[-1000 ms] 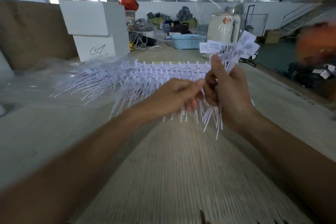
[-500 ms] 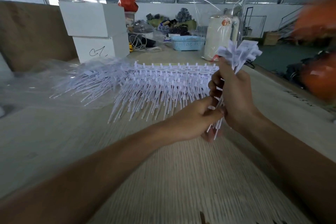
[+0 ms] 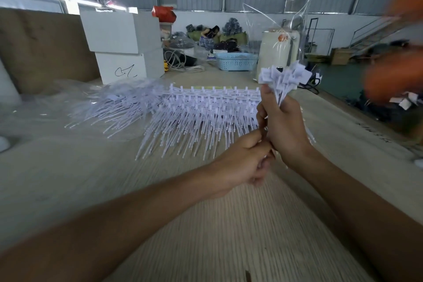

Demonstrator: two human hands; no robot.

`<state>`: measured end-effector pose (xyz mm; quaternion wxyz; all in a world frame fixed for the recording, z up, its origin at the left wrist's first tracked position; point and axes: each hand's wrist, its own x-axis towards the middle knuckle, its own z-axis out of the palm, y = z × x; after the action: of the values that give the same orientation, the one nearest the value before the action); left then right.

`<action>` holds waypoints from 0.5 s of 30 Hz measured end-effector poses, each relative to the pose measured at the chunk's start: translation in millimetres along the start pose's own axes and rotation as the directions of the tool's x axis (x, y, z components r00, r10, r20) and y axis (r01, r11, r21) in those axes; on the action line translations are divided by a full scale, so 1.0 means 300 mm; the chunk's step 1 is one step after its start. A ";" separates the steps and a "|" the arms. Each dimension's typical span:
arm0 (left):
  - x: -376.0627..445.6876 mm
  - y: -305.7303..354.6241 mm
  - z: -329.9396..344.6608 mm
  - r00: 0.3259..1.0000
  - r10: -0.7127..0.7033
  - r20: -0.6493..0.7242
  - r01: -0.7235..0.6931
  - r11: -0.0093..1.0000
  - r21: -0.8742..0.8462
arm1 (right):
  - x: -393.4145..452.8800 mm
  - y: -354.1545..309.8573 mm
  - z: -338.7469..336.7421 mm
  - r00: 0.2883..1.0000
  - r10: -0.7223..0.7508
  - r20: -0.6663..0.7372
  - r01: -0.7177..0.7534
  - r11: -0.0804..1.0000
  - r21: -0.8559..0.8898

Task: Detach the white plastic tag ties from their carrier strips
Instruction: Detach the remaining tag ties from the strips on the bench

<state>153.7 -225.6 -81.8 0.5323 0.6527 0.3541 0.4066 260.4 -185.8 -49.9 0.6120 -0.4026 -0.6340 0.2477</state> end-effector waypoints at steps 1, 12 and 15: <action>-0.003 -0.002 0.004 1.000 0.001 -0.026 0.000 1.000 0.009 | -0.001 0.001 0.000 1.000 0.006 0.002 -0.006 1.000 0.014; 0.017 0.050 -0.136 0.964 0.179 -0.197 -0.109 0.941 0.320 | 0.046 -0.038 0.019 0.978 0.057 0.201 -0.066 0.997 0.038; -0.020 0.078 -0.282 0.920 0.252 -0.299 -0.101 0.892 0.441 | 0.087 -0.083 0.100 0.923 0.102 0.371 -0.086 0.994 -0.061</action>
<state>75.1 -200.7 -51.1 0.2696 0.6985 0.4594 0.4779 227.8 -172.9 -18.7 0.4587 -0.3914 -0.7241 0.3348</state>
